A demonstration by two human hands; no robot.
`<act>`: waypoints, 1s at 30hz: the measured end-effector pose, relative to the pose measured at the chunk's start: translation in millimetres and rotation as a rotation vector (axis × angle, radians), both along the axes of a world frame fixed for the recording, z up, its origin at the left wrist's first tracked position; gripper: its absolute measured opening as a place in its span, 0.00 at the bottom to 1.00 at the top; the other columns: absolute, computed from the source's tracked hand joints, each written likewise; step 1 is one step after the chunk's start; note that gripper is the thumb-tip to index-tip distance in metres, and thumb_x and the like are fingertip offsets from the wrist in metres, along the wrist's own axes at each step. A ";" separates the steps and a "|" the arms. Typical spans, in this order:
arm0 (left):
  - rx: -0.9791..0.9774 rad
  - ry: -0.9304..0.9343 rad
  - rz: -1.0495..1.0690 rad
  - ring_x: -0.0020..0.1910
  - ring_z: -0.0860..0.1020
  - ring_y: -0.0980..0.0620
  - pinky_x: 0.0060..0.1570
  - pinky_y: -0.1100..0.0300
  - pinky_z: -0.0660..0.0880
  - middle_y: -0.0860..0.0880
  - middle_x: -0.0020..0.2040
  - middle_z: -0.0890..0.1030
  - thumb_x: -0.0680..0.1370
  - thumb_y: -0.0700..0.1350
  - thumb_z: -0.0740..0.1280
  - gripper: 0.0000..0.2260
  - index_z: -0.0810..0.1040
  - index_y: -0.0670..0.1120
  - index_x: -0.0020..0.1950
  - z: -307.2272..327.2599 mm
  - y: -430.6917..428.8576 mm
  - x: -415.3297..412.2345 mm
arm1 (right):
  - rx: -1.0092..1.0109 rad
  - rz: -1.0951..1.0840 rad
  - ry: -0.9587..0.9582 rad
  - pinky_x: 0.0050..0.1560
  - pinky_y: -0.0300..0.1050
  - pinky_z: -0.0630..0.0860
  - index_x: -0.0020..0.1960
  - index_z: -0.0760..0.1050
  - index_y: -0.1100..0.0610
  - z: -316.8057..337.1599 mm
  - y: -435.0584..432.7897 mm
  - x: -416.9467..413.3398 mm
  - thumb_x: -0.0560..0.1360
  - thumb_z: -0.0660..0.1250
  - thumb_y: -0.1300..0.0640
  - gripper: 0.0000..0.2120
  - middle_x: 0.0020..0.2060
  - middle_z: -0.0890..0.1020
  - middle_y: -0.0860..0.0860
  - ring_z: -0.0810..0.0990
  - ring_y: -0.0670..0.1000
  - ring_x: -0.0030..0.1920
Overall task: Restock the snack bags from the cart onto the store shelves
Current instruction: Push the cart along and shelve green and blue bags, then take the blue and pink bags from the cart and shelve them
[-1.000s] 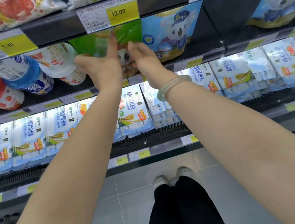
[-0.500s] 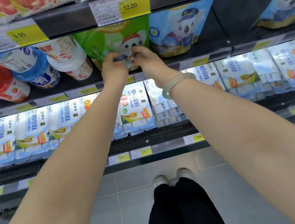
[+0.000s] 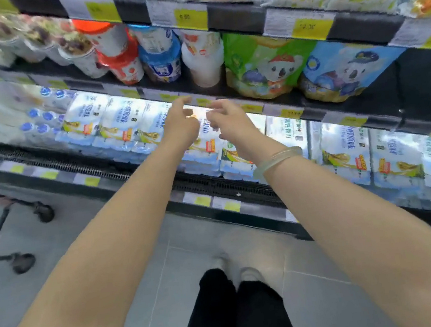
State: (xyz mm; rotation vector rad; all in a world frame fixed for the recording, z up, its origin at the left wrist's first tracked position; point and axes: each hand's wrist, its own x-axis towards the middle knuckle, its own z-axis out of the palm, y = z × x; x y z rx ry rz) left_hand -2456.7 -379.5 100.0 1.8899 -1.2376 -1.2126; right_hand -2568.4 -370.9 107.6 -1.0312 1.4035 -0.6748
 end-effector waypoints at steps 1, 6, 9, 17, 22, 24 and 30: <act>0.000 -0.016 0.047 0.49 0.73 0.48 0.33 0.63 0.68 0.43 0.65 0.72 0.76 0.32 0.58 0.24 0.65 0.46 0.70 5.6 9.2 22.2 | -0.009 0.039 -0.012 0.37 0.37 0.68 0.65 0.69 0.57 5.7 2.4 21.2 0.79 0.58 0.58 0.15 0.53 0.73 0.52 0.73 0.47 0.44; -0.018 -0.044 0.253 0.52 0.73 0.49 0.39 0.68 0.70 0.46 0.56 0.73 0.75 0.34 0.60 0.21 0.66 0.44 0.68 37.1 67.6 159.5 | -0.050 0.264 -0.084 0.38 0.34 0.69 0.64 0.71 0.60 33.3 26.8 147.0 0.79 0.59 0.61 0.14 0.48 0.74 0.51 0.74 0.48 0.45; -0.068 -0.074 0.401 0.50 0.77 0.50 0.49 0.64 0.73 0.49 0.48 0.76 0.73 0.35 0.61 0.15 0.72 0.46 0.58 53.7 110.4 256.8 | -0.067 0.394 -0.080 0.38 0.35 0.70 0.61 0.73 0.57 47.7 45.1 239.2 0.78 0.60 0.60 0.12 0.49 0.75 0.51 0.75 0.49 0.45; -0.053 -0.212 0.733 0.30 0.72 0.61 0.26 0.77 0.68 0.52 0.38 0.72 0.78 0.35 0.61 0.08 0.71 0.44 0.55 66.5 223.7 486.6 | -0.019 0.617 -0.113 0.27 0.34 0.66 0.50 0.72 0.54 61.3 94.8 480.8 0.77 0.61 0.61 0.04 0.38 0.74 0.49 0.72 0.45 0.35; -0.012 -0.110 0.879 0.48 0.76 0.47 0.49 0.56 0.72 0.43 0.49 0.77 0.76 0.39 0.64 0.06 0.72 0.48 0.50 59.3 257.4 592.4 | 0.016 0.679 -0.099 0.34 0.39 0.68 0.59 0.73 0.58 70.2 109.2 590.1 0.78 0.60 0.63 0.11 0.46 0.76 0.55 0.73 0.51 0.45; -0.006 -0.103 0.919 0.48 0.77 0.47 0.49 0.57 0.71 0.45 0.47 0.77 0.75 0.38 0.65 0.07 0.73 0.48 0.50 56.6 259.6 634.8 | 0.021 0.726 -0.085 0.34 0.39 0.68 0.62 0.72 0.60 73.7 109.3 632.3 0.78 0.59 0.63 0.13 0.46 0.77 0.59 0.72 0.51 0.46; 0.063 -0.091 0.972 0.50 0.77 0.46 0.49 0.57 0.72 0.41 0.53 0.79 0.75 0.39 0.64 0.12 0.75 0.42 0.59 40.2 235.7 744.0 | 0.042 0.800 -0.048 0.35 0.43 0.69 0.64 0.71 0.61 60.0 80.7 747.7 0.78 0.60 0.61 0.15 0.46 0.77 0.57 0.74 0.54 0.41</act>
